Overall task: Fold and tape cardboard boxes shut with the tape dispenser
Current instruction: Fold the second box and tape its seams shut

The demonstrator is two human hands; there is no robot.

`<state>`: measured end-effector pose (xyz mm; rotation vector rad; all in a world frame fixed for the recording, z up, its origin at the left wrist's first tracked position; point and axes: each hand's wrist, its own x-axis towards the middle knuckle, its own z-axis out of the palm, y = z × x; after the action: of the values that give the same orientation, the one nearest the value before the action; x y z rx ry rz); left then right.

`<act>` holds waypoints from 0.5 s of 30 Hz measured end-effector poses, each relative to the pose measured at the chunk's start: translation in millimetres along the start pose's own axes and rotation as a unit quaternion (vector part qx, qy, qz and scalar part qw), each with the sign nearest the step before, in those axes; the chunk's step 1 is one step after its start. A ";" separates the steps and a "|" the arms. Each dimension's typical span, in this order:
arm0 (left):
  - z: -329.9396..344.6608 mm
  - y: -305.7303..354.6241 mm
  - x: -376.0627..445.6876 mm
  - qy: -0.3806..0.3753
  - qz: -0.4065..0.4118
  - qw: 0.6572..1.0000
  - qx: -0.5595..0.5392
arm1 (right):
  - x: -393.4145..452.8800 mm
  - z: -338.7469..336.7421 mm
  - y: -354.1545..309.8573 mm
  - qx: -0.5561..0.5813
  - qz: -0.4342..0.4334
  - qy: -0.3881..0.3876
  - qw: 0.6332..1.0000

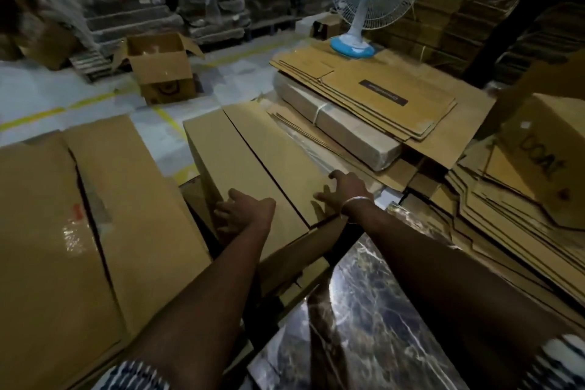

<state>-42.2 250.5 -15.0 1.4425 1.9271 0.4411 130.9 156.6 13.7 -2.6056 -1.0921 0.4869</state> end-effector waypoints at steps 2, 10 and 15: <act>2.7 -1.8 9.8 -0.008 -0.035 0.999 -0.019 | 12.4 4.9 -0.9 -0.024 0.019 -0.042 0.999; 10.6 -5.9 26.2 -0.053 -0.098 0.984 -0.142 | 31.9 15.8 -4.6 0.111 0.073 -0.144 0.981; 2.8 -1.9 34.7 -0.055 -0.095 0.976 -0.189 | 27.4 11.1 -15.8 0.134 0.058 -0.094 0.985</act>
<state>-47.0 282.0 -29.2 1.0081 1.7570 0.5876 134.4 188.6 4.1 -2.4308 -0.8613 0.8580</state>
